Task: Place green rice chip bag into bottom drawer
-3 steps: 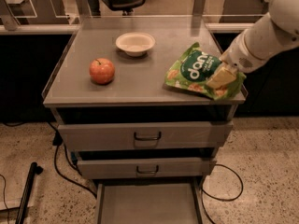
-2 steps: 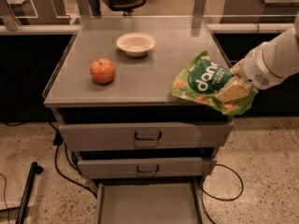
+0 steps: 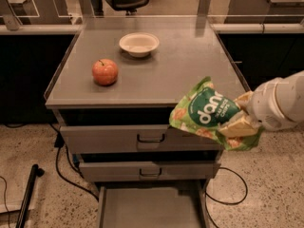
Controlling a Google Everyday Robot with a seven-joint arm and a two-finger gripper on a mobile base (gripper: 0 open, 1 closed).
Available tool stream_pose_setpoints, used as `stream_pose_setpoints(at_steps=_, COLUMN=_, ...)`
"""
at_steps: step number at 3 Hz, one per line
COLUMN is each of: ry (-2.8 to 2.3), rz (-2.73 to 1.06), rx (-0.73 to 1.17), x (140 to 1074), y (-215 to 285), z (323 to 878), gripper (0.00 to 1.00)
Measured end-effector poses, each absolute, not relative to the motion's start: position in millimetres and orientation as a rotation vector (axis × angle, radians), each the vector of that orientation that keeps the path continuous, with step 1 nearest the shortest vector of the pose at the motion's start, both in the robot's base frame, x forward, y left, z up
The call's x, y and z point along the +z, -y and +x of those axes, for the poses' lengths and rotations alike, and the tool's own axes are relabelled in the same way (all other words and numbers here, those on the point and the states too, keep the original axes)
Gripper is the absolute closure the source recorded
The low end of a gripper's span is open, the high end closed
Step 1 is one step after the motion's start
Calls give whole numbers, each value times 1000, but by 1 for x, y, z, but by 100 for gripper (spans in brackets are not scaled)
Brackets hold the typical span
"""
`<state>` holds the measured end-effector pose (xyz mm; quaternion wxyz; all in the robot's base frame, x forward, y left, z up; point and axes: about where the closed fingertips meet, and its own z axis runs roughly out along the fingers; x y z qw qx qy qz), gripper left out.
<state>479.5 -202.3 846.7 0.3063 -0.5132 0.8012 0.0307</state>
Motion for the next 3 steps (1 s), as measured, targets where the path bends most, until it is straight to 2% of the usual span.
stream_pose_setpoints(at_steps=1, ry=-2163, rz=-1389, rx=123, x=807, y=177, z=440, gripper=100)
stream_pose_setpoints(at_steps=3, ry=-2160, rz=-1472, rx=181, x=772, y=163, z=420, gripper=100)
